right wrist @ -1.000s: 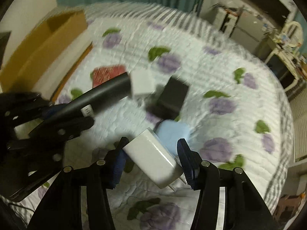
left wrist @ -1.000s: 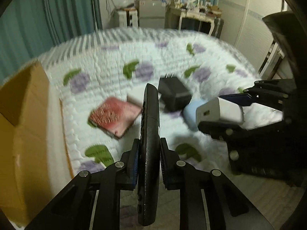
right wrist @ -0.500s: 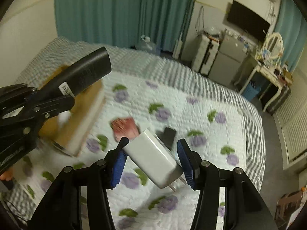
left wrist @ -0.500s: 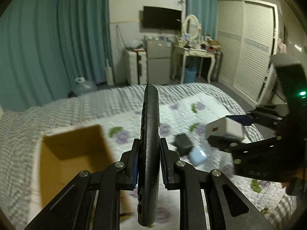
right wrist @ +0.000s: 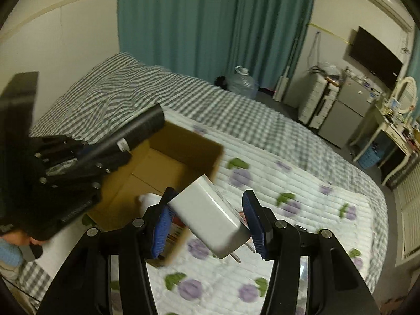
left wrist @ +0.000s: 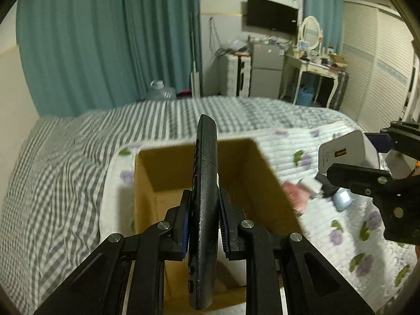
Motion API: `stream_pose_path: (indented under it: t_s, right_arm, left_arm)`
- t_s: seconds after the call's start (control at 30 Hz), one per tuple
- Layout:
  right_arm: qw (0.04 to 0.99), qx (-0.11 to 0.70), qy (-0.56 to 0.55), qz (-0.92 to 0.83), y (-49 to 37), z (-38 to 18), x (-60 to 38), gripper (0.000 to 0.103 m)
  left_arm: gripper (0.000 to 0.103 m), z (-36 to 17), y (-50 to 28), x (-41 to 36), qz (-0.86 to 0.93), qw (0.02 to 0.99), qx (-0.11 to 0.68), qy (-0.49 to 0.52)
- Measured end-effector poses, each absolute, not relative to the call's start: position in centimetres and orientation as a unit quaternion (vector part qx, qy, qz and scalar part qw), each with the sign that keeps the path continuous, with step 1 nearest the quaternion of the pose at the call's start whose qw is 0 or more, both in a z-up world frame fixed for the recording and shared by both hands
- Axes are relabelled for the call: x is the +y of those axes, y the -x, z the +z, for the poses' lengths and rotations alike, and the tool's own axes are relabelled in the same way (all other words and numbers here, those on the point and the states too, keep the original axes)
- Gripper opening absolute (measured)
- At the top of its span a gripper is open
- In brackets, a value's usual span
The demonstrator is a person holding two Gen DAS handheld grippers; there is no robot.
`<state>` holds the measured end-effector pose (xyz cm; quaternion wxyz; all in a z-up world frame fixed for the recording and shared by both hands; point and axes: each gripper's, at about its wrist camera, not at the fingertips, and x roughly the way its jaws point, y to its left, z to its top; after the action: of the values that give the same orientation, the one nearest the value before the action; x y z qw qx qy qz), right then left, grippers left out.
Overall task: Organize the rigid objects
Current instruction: 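Carry the remote and white charger into the box and open both tools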
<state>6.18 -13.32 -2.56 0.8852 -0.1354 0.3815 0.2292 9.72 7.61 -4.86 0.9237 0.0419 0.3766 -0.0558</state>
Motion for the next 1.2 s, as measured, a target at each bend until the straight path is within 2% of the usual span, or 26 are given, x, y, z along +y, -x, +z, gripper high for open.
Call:
stream_pose_path:
  t_s: [0.37, 0.5, 0.57, 0.6, 0.63, 1.2]
  right_arm:
    - [0.874, 0.411, 0.130, 0.224, -10.2, -6.8, -10.0, 0.052]
    - [0.872, 0.423, 0.118, 0.218, -11.3, -8.0, -9.6, 0.052]
    - [0.873, 0.423, 0.117, 0.215, -11.5, -8.2, -9.3, 0.052]
    - [0.873, 0.422, 0.117, 0.213, -11.6, -8.2, -9.1, 0.052]
    - [0.874, 0.421, 0.114, 0.212, -11.8, -8.2, -8.9, 0.052]
    - [0.879, 0.431, 0.086, 0.183, -15.8, -10.2, -7.5, 0.054]
  left_arm:
    - [0.020, -10.0, -11.7, 8.9, -0.056, 0.907, 0.415, -0.031]
    - [0.024, -10.8, -12.1, 9.7, -0.056, 0.905, 0.421, -0.010]
    - [0.038, -10.5, -11.8, 9.8, -0.065, 0.908, 0.415, -0.006]
    - [0.057, -10.4, -11.6, 9.9, -0.070, 0.909, 0.411, -0.004]
    - [0.061, -10.1, -11.3, 10.0, -0.070, 0.912, 0.404, -0.001]
    - [0.064, -8.5, -10.2, 11.1, -0.044, 0.931, 0.363, 0.006]
